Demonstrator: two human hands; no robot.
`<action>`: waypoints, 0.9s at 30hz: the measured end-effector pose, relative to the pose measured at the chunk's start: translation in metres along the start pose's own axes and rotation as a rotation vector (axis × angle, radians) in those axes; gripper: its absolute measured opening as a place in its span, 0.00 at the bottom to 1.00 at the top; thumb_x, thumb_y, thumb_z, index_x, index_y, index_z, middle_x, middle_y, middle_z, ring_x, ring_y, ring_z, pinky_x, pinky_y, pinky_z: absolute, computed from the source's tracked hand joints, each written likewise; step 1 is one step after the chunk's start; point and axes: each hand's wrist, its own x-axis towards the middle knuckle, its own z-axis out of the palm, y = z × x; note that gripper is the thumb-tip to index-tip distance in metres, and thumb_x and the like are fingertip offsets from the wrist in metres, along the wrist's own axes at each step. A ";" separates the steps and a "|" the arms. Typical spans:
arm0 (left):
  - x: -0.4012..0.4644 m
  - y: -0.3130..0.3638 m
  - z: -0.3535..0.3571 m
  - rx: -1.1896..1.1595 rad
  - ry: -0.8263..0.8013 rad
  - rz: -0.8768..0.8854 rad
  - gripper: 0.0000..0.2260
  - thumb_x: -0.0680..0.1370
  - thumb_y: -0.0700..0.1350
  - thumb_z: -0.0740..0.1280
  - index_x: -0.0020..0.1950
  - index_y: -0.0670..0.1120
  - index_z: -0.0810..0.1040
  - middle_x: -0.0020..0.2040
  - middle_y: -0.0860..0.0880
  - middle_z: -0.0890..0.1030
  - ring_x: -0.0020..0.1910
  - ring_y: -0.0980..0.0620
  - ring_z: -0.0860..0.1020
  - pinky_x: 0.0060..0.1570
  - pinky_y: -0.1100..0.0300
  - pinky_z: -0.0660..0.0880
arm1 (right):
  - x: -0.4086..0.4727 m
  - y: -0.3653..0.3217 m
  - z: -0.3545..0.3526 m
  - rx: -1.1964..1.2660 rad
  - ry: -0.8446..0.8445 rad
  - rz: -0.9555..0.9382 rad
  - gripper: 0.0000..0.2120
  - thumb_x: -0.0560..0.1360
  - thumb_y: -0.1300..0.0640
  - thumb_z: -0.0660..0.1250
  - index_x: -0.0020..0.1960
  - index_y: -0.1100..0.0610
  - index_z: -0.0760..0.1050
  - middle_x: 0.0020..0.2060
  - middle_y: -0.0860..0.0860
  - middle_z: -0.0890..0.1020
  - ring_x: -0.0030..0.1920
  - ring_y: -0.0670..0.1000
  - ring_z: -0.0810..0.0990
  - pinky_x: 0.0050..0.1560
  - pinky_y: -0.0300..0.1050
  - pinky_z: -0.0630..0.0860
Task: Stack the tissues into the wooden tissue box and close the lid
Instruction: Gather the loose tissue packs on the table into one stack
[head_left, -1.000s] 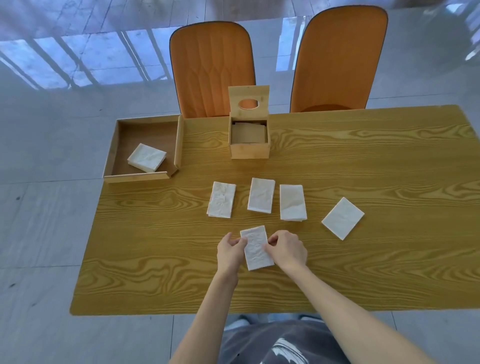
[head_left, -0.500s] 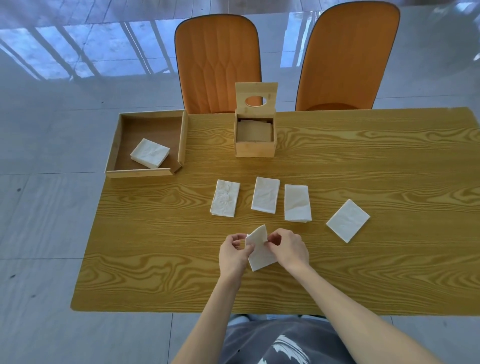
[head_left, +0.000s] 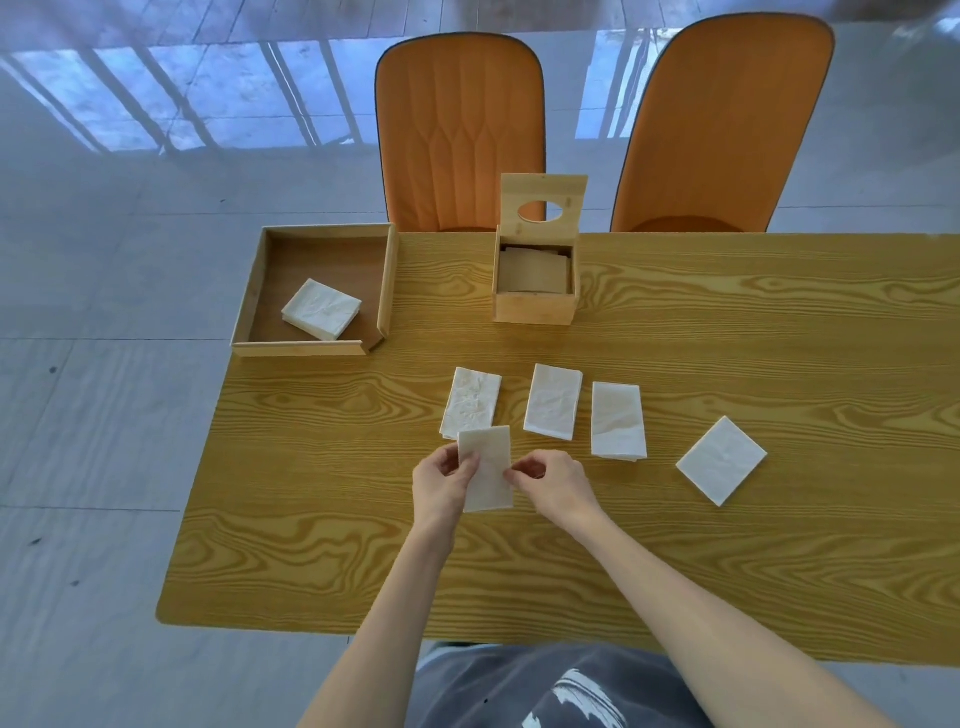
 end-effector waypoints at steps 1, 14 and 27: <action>0.005 0.006 -0.002 -0.002 0.002 0.013 0.06 0.77 0.41 0.72 0.53 0.43 0.82 0.49 0.45 0.85 0.48 0.49 0.82 0.50 0.56 0.79 | 0.003 -0.005 0.001 0.042 0.000 0.010 0.11 0.75 0.48 0.72 0.52 0.53 0.84 0.48 0.48 0.86 0.49 0.49 0.83 0.51 0.49 0.81; 0.065 0.043 -0.001 0.301 0.109 0.090 0.17 0.78 0.43 0.68 0.67 0.44 0.78 0.59 0.46 0.84 0.56 0.48 0.82 0.55 0.55 0.78 | 0.045 -0.057 0.012 0.323 0.099 0.180 0.06 0.77 0.55 0.71 0.49 0.58 0.80 0.36 0.54 0.86 0.34 0.49 0.85 0.33 0.43 0.82; 0.081 0.051 0.004 0.336 0.080 0.016 0.20 0.80 0.41 0.67 0.72 0.44 0.73 0.63 0.46 0.80 0.60 0.49 0.78 0.57 0.59 0.74 | 0.062 -0.059 0.020 0.125 0.226 0.268 0.14 0.75 0.50 0.72 0.58 0.54 0.80 0.47 0.50 0.86 0.47 0.52 0.85 0.46 0.49 0.82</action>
